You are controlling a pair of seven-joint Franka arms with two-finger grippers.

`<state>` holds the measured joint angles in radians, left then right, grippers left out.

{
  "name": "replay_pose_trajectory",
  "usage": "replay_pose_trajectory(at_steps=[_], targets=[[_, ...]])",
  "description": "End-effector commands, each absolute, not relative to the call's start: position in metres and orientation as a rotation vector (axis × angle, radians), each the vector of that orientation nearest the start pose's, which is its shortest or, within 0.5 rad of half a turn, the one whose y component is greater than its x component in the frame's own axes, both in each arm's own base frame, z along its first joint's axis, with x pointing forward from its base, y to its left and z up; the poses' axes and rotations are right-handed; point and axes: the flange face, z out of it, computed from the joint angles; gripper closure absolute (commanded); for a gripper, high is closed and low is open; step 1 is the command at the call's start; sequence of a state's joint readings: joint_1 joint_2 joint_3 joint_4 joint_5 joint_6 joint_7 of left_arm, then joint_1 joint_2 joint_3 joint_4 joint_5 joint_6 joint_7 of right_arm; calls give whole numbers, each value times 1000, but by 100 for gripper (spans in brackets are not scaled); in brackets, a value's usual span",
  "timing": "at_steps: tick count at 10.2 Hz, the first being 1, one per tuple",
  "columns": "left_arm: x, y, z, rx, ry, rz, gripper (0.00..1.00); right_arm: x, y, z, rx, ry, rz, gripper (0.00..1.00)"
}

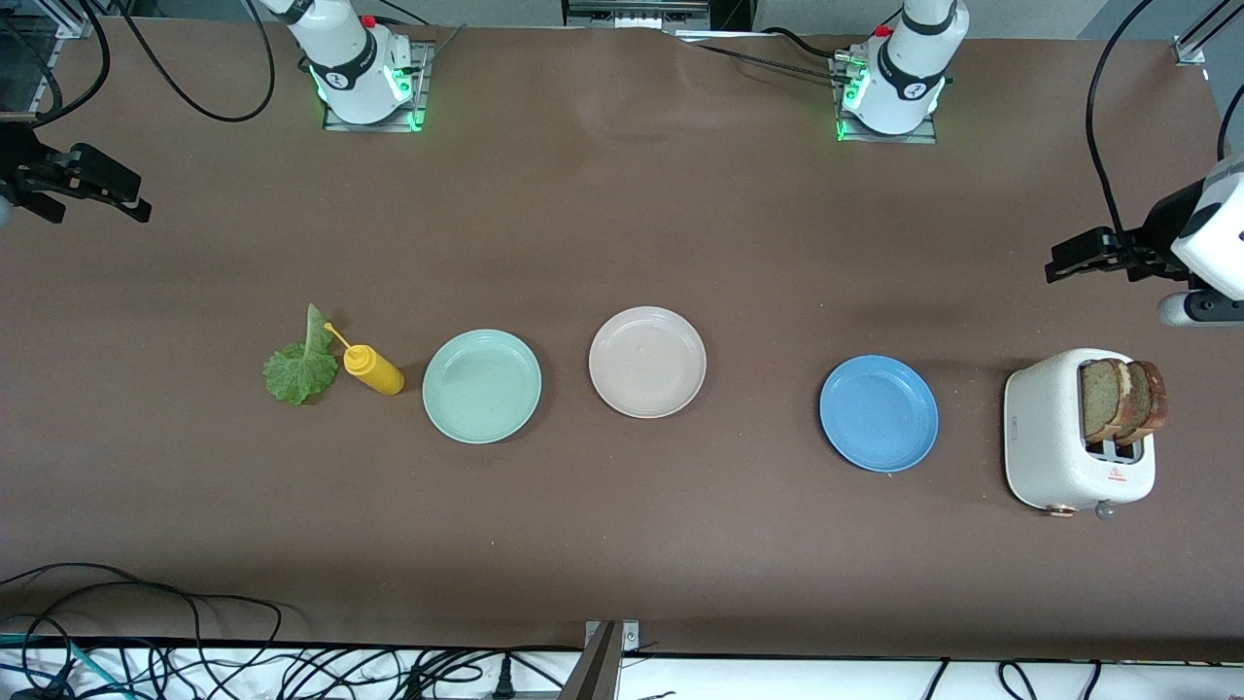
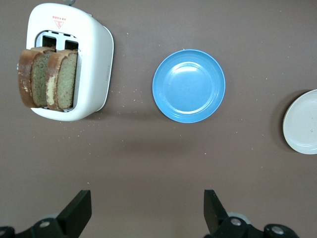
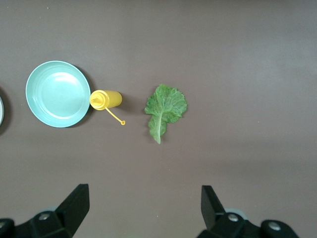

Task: Make sandwich on beige plate with both arms
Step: 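Move the left gripper over the bread slices in the white toaster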

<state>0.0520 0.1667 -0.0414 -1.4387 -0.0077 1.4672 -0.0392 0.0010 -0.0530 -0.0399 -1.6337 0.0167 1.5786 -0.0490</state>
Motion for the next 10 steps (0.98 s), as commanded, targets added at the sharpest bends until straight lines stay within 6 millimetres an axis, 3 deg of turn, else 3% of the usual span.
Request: replay_pose_trajectory(at_steps=[1,4,6,9,10], targets=[[600,8,581,-3073,-19,218,0,534,-21,633,-3107,2,0,0],[609,17,580,-3074,-36,205,0,534,-21,633,-3107,2,0,0],[619,27,565,-3078,116,211,0,534,-21,633,-3107,-1,0,0],[637,61,538,-3085,212,239,0,534,-21,633,-3107,-1,0,0],[642,80,529,-3090,192,255,0,534,-21,633,-3107,-1,0,0]])
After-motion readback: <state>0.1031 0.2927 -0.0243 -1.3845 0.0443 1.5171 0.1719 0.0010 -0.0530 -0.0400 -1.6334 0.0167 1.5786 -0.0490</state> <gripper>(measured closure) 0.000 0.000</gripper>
